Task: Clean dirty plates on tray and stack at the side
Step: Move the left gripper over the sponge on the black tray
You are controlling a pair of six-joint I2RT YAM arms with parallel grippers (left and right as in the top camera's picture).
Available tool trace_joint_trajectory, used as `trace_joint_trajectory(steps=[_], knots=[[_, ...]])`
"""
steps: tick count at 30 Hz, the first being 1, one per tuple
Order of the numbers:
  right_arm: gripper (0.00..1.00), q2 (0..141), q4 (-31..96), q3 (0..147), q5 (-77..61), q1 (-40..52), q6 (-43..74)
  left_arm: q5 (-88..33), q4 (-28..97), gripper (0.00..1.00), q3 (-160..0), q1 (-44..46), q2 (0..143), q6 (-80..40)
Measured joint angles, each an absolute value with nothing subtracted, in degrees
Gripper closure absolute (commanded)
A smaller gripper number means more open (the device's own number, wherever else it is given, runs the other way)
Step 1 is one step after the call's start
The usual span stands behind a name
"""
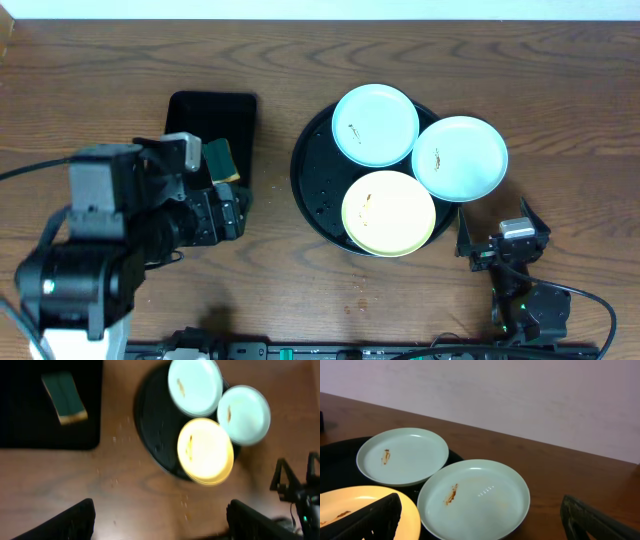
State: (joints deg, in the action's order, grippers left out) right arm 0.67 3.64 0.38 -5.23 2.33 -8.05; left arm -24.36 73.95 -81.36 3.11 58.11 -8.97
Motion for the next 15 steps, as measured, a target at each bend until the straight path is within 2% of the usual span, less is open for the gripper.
trace_joint_trajectory(steps=[7,10,15], knots=[[0.01,0.62,2.35,0.82,-11.73,2.33,-6.42,-25.32,79.09,0.16,-81.36,3.11,60.45,-8.95],[0.01,1.28,13.91,4.91,-12.47,2.33,-3.81,-24.12,79.05,0.16,-81.36,3.11,60.69,-8.97],[0.01,10.74,32.80,25.50,-12.10,2.33,-1.41,-20.78,79.07,0.16,-81.49,3.11,60.75,-8.97]])
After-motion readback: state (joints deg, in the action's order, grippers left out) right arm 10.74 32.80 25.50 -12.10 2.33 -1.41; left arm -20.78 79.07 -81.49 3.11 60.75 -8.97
